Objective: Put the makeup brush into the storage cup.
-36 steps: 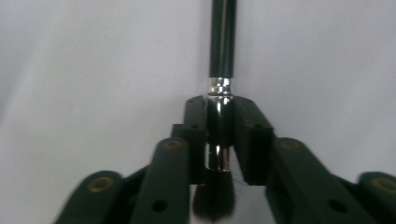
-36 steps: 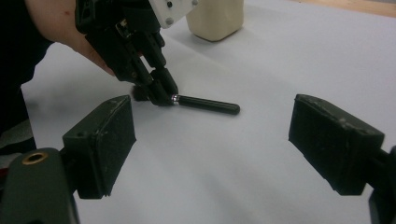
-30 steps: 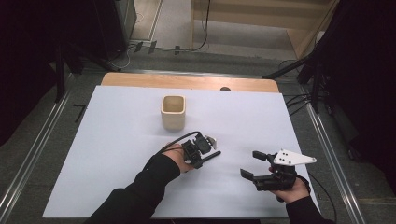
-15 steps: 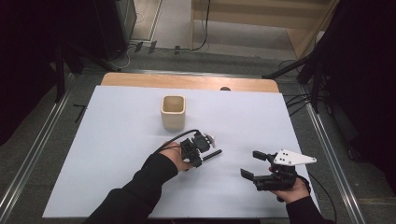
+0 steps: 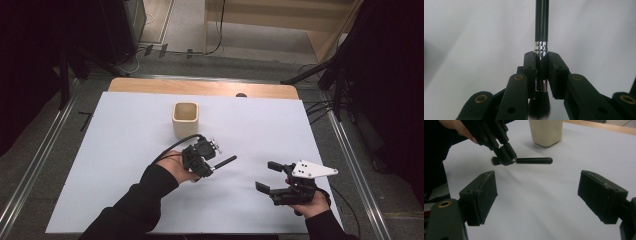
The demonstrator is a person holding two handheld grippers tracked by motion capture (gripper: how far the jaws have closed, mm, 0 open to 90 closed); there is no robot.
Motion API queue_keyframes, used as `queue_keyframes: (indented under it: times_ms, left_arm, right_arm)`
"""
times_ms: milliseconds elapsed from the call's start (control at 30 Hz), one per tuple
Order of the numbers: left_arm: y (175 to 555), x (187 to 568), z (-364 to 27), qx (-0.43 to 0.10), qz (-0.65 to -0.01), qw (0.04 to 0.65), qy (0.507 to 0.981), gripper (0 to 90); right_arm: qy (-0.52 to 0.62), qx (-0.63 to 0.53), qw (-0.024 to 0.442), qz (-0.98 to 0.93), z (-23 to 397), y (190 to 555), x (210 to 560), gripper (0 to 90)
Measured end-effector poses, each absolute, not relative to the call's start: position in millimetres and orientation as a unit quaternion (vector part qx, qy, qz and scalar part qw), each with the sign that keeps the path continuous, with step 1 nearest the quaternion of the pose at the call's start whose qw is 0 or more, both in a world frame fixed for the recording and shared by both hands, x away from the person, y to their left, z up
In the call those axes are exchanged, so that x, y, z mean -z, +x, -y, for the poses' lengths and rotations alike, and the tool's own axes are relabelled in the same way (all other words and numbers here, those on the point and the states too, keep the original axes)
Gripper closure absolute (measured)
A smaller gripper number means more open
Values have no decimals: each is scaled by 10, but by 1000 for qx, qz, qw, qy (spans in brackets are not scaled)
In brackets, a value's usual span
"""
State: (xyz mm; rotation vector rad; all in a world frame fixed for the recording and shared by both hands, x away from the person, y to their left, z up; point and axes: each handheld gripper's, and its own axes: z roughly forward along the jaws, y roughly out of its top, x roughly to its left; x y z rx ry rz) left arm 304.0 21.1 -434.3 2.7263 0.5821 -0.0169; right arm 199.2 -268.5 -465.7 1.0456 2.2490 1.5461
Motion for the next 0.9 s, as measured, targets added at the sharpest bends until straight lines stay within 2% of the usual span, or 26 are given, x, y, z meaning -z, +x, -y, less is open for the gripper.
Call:
queue_keyframes:
  times_ms: [300, 533, 900]
  left_arm:
    - [2937, 4208, -489, 13, -198, 224, 954, 781]
    - [2874, 4193, -655, 13, -191, 240, 952, 781]
    - [2775, 4177, -844, 13, -179, 260, 949, 781]
  right_arm:
    - [353, -532, 95, -764, 2658, 2016, 4644, 167]
    - [339, -534, 99, -768, 2601, 2038, 4626, 135]
    - [306, -517, 103, -792, 2418, 2108, 4571, 136]
